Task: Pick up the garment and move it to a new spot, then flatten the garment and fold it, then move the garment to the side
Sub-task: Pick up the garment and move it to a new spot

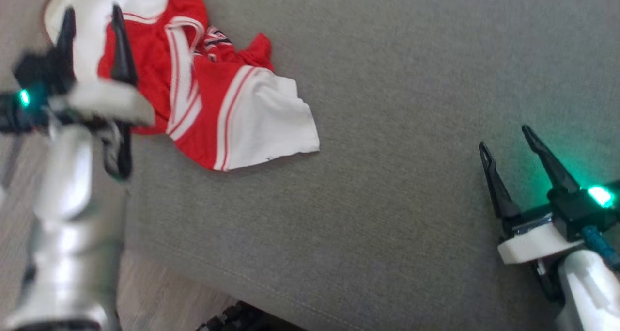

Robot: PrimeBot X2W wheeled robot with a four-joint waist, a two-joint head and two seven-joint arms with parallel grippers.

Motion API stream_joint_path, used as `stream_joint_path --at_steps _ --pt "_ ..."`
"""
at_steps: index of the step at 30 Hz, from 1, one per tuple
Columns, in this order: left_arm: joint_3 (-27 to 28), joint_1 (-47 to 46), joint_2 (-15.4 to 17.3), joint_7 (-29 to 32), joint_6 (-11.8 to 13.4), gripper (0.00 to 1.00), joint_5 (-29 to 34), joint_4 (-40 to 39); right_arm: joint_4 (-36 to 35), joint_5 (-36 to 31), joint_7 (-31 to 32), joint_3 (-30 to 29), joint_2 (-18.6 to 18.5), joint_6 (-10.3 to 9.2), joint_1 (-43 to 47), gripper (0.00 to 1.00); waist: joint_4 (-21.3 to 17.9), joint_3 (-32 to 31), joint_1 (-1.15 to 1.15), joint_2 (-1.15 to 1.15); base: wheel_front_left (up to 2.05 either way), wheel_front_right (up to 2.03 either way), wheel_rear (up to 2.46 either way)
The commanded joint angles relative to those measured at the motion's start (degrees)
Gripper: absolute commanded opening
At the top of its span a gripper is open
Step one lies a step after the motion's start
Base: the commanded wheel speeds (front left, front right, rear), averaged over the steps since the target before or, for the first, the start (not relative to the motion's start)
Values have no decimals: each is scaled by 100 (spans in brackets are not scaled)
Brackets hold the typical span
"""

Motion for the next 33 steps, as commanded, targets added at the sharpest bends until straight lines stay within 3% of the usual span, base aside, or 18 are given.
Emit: stream_joint_path --at_steps 1,7,15,16,17,18,24,33 --pt "204 -402 348 201 -80 100 -75 170 -265 -21 43 167 -111 37 -120 100 -256 415 -2 0 0 0 0" --pt "237 -1566 618 977 -471 100 -469 1860 -695 15 300 212 -338 37 -268 100 -554 844 -2 0 0 0 0" --pt "-173 -1963 698 1388 -610 100 -536 3194 -1134 -16 455 70 -389 37 -283 100 -751 1264 -2 0 0 0 0" --pt "-228 -1969 684 1366 -615 96 -553 3285 -1156 -31 459 68 -382 37 -279 100 -761 1282 -2 0 0 0 0" --pt "-305 -1977 659 1288 -618 14 -575 3322 -1169 -41 460 67 -372 37 -279 100 -771 1292 -2 0 0 0 0" --pt "-391 -1980 655 1188 -620 0 -595 3340 -1173 -47 458 63 -358 37 -283 100 -778 1295 -2 0 0 0 0" --pt "-798 -2045 1036 -26 -584 0 -300 3372 -953 -43 260 154 -161 37 -325 100 -904 908 -2 0 0 0 0" --pt "-1114 -2166 1397 -663 -418 0 44 3346 -211 161 -58 359 429 37 -383 100 -1377 -253 -2 0 0 0 0"
